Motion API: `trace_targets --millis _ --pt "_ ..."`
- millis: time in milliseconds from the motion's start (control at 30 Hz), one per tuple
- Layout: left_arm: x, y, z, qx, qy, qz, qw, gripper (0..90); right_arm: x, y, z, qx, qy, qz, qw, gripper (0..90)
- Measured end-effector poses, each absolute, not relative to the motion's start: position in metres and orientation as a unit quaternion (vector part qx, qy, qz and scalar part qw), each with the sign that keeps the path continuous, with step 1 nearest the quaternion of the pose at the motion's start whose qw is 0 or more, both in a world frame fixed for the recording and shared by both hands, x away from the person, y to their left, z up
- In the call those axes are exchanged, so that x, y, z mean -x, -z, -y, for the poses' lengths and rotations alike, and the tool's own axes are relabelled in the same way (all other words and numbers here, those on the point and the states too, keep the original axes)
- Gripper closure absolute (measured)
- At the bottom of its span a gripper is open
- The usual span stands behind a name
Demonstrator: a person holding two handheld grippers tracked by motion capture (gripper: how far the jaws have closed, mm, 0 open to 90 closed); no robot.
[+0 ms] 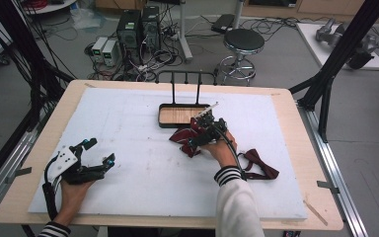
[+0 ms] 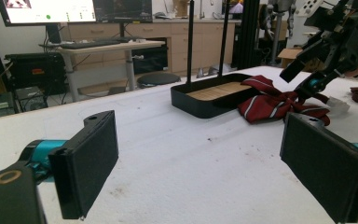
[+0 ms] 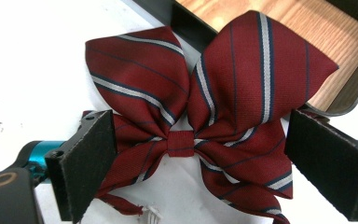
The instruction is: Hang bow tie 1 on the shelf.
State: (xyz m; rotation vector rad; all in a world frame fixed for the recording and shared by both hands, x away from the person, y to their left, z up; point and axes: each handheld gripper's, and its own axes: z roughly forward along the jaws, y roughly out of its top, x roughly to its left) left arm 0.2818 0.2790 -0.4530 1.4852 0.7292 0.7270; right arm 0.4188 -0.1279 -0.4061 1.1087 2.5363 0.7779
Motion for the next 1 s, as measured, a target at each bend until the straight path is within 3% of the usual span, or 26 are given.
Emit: trace_targets --millis 500,1000 --pt "-0.282 0.453 -0.279 -0.646 -0.315 -0.316 0.619 11.8 -0.426 0.41 0.124 -0.405 -0.244 -0.874 0.114 15.3" --pt "-0.282 0.453 -0.279 -0.647 -0.315 -0.316 0.619 11.7 -0.43 0.414 0.114 -0.411 -0.217 -0.88 0.097 30.5"
